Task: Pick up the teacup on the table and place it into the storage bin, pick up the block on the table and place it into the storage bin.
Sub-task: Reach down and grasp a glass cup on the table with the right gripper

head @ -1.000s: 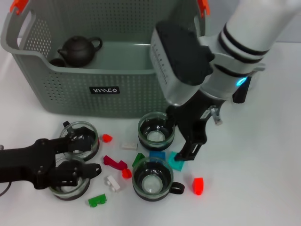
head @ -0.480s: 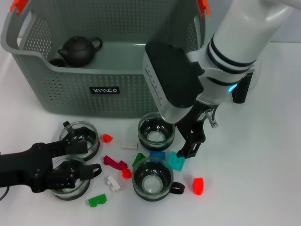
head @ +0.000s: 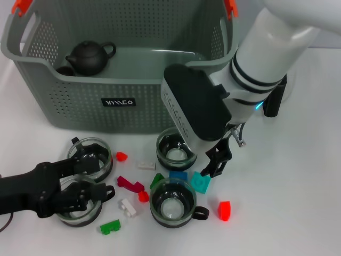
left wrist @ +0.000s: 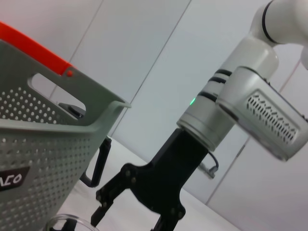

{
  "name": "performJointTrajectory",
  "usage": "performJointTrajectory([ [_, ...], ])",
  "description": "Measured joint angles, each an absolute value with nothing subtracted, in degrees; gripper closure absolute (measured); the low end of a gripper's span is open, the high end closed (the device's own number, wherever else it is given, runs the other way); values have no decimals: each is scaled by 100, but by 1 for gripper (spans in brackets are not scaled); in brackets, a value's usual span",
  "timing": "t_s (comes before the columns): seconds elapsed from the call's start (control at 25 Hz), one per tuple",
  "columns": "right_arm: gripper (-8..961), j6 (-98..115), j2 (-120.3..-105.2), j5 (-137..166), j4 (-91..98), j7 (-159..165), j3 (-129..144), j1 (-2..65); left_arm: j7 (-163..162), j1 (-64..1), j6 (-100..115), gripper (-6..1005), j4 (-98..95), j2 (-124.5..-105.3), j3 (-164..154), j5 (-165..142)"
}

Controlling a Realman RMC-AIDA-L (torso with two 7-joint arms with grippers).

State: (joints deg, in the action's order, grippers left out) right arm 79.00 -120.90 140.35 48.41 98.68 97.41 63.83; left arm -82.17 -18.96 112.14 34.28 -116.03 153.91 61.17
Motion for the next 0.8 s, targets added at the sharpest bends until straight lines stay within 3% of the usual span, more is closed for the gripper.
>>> performJointTrajectory([
  [0.8,87,6599,-12121,13660,4408,9445,10554,6305,-8172,-1905,11220,125,3366,-11610,15540,6115],
])
